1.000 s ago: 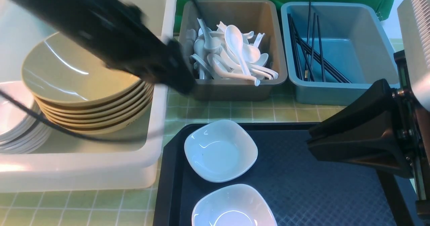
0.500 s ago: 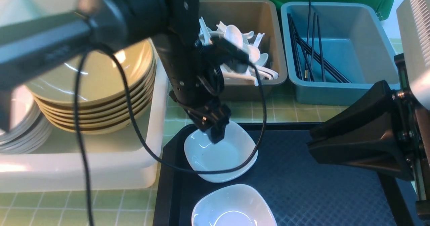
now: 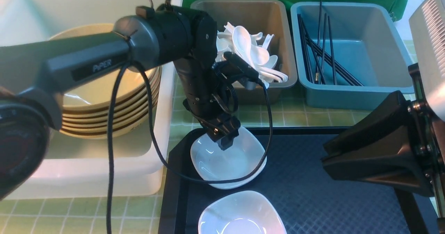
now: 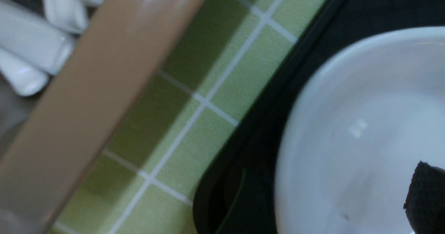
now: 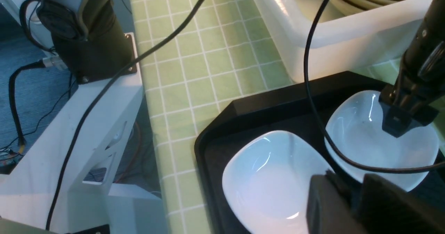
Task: On green table put chopsticks spoon bowls plates into blue grey white boxes.
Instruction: 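Grasp the small white bowl on the black tray by its rim with the left gripper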
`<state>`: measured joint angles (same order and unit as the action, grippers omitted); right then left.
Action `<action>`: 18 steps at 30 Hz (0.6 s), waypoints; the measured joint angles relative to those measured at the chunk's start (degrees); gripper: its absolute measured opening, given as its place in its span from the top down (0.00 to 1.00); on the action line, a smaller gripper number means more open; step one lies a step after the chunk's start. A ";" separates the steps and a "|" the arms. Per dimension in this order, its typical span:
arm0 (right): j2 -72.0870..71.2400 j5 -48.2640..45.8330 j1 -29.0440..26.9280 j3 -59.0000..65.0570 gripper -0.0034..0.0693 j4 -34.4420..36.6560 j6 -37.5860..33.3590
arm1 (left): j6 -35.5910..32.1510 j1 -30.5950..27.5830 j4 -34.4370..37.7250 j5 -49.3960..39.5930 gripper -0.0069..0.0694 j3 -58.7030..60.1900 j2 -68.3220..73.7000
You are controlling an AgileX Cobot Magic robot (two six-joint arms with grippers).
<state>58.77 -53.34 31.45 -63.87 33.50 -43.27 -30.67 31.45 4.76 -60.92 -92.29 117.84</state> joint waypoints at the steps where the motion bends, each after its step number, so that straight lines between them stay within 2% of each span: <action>1: 0.00 -0.12 0.00 0.00 0.75 0.00 0.00 | 0.00 0.00 -0.12 0.00 0.25 0.00 0.64; 7: 0.00 -0.25 0.00 0.00 0.74 0.00 0.00 | 0.00 0.00 0.26 -0.05 0.26 0.00 2.62; 10: 0.00 -0.34 0.00 0.00 0.74 0.00 0.00 | -0.35 0.00 1.29 -0.79 0.34 0.00 2.88; 11: 0.00 -0.34 0.00 0.00 0.74 0.00 0.00 | -1.18 0.00 1.84 -1.62 0.43 -0.02 3.41; 12: 0.00 -0.34 0.00 0.00 0.74 0.00 0.00 | -1.29 0.00 1.81 -1.75 0.44 -0.02 3.49; 14: 0.00 -0.34 0.00 0.00 0.74 0.00 0.00 | -1.71 -0.20 2.56 -2.40 0.56 -0.24 4.01; 15: 0.00 -0.34 0.00 0.00 0.73 0.00 0.00 | -1.71 -0.76 4.27 -3.07 0.69 -0.59 4.40; 16: 0.00 -0.34 0.00 0.00 0.73 0.00 0.00 | -1.71 -0.76 4.53 -3.07 0.70 -0.65 4.46; 17: 0.00 -0.36 0.00 0.00 0.73 0.00 0.00 | -1.71 -1.38 6.49 -3.77 0.77 -0.89 4.47; 18: 0.00 -0.36 0.00 0.00 0.73 0.00 0.00 | -1.71 -1.76 7.52 -4.33 0.79 -0.96 4.47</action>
<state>58.77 -53.70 31.45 -63.87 33.50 -43.27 -32.38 29.69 12.28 -65.25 -93.24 122.30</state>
